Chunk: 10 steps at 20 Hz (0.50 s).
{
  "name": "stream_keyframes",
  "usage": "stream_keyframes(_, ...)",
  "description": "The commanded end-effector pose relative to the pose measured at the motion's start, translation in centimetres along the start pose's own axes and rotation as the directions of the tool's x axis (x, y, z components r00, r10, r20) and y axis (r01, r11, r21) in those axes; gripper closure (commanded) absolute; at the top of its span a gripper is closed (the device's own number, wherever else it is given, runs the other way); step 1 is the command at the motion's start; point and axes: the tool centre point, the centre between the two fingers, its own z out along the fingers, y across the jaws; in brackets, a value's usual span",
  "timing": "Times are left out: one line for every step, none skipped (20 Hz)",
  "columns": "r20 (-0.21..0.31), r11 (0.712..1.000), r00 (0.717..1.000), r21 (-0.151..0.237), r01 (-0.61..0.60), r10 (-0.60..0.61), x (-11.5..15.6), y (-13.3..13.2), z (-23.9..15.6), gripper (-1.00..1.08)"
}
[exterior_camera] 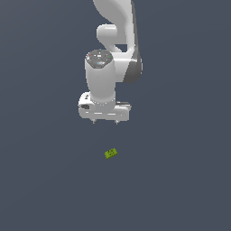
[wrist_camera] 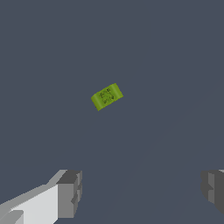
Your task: Pick up the object and move it to a goal position.
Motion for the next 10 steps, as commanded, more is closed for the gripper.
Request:
stream_keyframes(0.000,1.000,1.000,0.000,0.000,0.000,0.0,0.0,0.0,-0.92)
stream_keyframes(0.000,1.000,1.000,0.000,0.002,-0.002,0.0,-0.1,0.0,-0.92)
stream_keyframes(0.000,1.000,1.000,0.000,0.007,-0.007,0.0,-0.3,-0.1,-0.92)
stream_keyframes(-0.001,1.000,1.000,0.001,0.015,-0.015,0.0,-0.6,-0.1,-0.92)
stream_keyframes(-0.002,1.000,1.000,0.001,0.027,-0.027,0.1,-1.1,-0.2,-0.92)
stream_keyframes(-0.003,0.999,0.999,0.001,0.042,-0.042,0.1,-1.6,-0.3,-0.92)
stream_keyframes(-0.004,0.998,0.998,0.002,0.058,-0.058,0.1,-2.2,-0.5,-0.92)
stream_keyframes(-0.005,0.997,0.997,0.002,0.071,-0.071,0.1,-2.7,-0.6,-0.92)
stream_keyframes(-0.006,0.997,0.997,0.002,0.082,-0.082,0.0,-3.0,-0.6,-0.92)
stream_keyframes(-0.006,0.996,0.996,0.002,0.089,-0.089,0.0,-3.2,-0.7,-0.92)
